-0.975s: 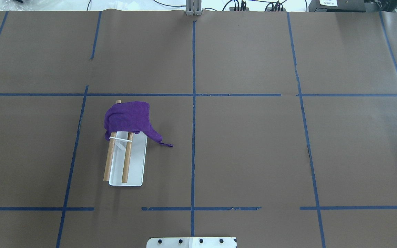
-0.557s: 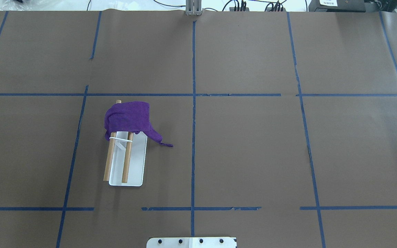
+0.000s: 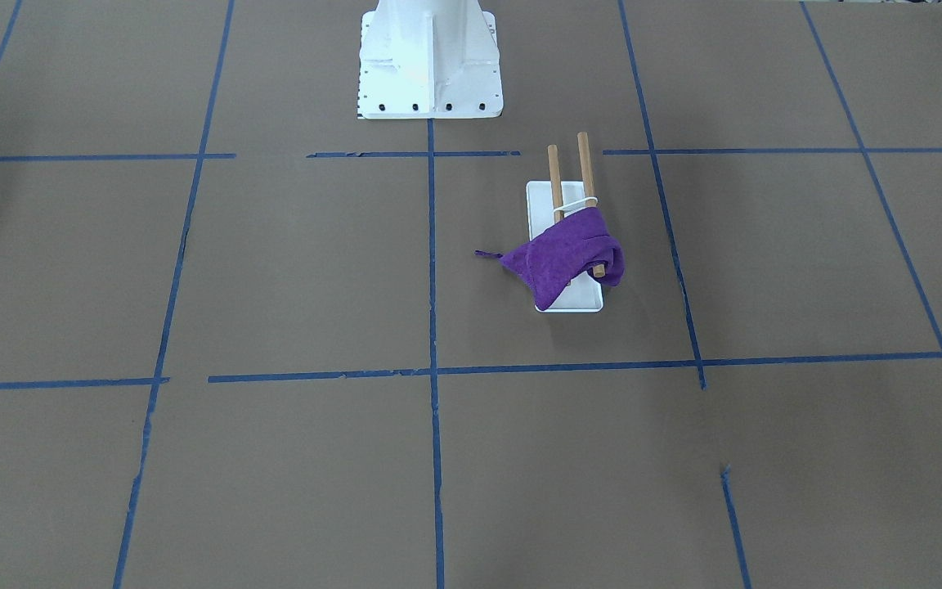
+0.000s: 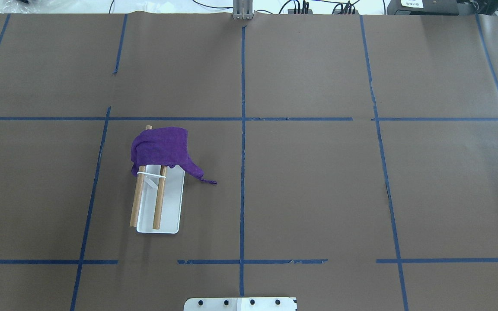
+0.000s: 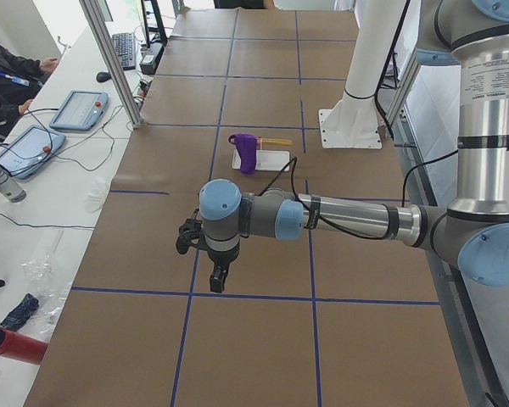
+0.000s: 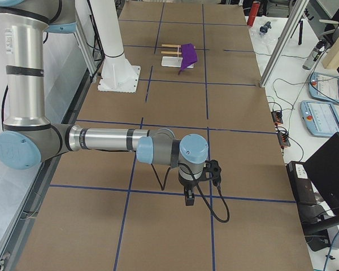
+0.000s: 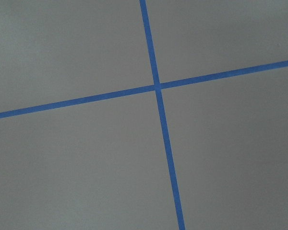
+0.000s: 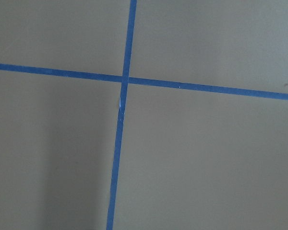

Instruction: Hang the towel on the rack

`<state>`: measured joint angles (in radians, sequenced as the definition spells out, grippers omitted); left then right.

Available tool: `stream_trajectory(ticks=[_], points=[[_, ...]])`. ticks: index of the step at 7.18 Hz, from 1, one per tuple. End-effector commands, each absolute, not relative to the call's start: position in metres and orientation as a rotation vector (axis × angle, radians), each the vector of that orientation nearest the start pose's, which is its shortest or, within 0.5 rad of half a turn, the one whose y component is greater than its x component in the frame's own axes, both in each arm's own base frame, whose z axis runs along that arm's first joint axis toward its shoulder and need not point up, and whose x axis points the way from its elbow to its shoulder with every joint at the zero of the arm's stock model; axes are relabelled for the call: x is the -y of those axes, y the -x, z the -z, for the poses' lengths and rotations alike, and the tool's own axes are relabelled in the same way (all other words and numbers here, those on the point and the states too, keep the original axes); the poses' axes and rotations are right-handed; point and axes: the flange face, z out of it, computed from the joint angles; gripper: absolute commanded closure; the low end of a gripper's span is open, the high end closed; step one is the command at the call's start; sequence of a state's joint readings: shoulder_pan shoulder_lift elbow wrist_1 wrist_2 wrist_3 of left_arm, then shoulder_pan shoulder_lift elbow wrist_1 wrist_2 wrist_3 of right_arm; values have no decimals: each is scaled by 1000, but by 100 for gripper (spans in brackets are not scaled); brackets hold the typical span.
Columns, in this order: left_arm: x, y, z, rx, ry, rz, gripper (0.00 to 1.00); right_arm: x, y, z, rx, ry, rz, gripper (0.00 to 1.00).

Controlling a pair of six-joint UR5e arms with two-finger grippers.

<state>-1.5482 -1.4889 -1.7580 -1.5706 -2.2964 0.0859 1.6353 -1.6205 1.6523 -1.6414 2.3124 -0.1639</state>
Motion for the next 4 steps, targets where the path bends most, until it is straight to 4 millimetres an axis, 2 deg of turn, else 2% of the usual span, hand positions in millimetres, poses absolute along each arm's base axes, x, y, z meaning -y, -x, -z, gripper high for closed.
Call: stream_trajectory(ticks=[1,4], points=[[464,57,-607,-722,-125,-143,0,460,-96,-654,742,-45,82,0],[464,57,-607,-722,-125,-143,0,460,-96,-654,742,-46,83,0]])
